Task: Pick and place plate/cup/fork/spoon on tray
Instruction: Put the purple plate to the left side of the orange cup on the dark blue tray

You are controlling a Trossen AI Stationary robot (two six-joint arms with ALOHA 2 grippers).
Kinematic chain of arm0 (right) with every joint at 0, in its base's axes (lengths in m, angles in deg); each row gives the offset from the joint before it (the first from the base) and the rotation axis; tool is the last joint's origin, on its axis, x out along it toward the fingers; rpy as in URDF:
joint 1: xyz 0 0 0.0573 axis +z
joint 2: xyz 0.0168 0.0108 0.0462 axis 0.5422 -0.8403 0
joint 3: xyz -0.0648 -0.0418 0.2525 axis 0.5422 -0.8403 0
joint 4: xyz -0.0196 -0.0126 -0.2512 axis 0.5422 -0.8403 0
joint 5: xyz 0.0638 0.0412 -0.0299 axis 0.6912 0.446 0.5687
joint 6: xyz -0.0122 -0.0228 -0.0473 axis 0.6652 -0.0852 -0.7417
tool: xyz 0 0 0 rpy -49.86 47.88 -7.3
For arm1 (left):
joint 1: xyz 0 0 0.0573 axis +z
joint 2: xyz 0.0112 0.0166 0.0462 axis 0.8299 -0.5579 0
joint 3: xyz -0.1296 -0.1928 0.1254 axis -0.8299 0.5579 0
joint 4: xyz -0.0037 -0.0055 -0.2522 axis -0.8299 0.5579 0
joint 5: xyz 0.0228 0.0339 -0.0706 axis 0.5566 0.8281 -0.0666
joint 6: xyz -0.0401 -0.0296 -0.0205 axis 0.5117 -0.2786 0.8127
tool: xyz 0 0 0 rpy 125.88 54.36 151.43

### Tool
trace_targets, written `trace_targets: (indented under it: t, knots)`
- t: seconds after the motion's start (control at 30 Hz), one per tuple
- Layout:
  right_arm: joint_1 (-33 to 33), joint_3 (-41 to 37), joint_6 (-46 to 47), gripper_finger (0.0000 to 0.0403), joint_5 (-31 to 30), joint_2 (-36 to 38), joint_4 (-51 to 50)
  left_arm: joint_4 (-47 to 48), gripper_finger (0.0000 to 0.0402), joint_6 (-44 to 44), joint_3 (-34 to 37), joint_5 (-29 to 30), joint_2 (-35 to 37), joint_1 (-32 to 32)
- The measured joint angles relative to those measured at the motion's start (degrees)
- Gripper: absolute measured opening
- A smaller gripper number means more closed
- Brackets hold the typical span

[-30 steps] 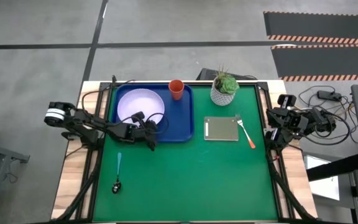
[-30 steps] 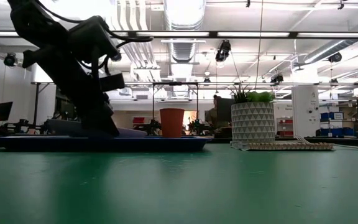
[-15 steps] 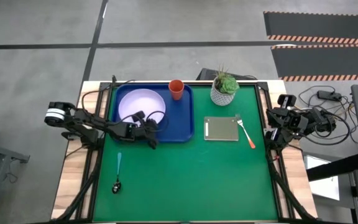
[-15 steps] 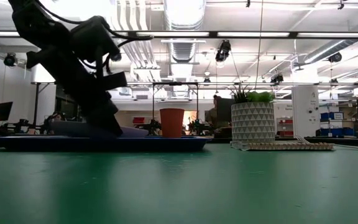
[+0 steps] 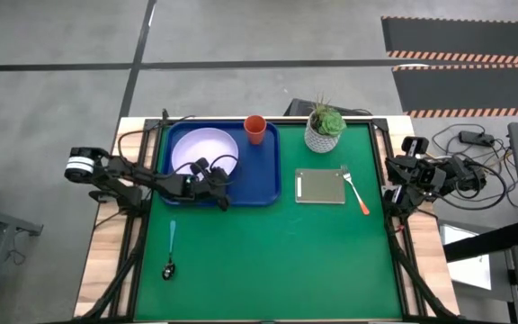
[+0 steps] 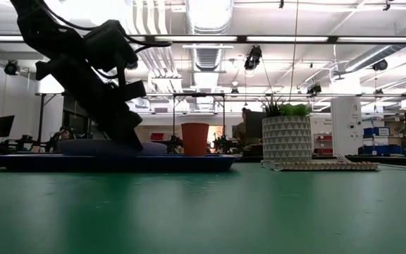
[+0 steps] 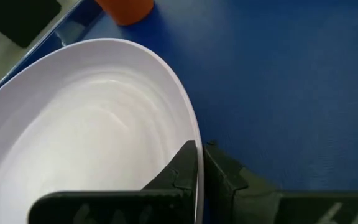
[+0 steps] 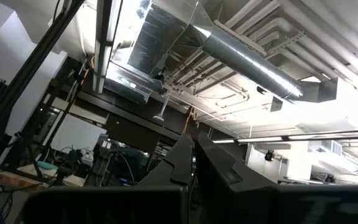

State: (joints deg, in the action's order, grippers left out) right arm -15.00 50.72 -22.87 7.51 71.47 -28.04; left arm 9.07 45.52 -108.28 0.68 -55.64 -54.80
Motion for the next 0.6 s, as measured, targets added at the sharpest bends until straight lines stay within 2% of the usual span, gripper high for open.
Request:
trace_targets:
  t: [0.37,0.6]
  knots:
    - [0.0,0.0,0.0,0.0009,0.0,0.0,0.0,-14.1,0.0000,2.2,7.5,0.3,0.0,0.1]
    - [0.0,0.0,-0.4,0.0009,0.0,0.0,0.0,-14.8,0.0000,4.3,8.8,0.4,0.1,0.1]
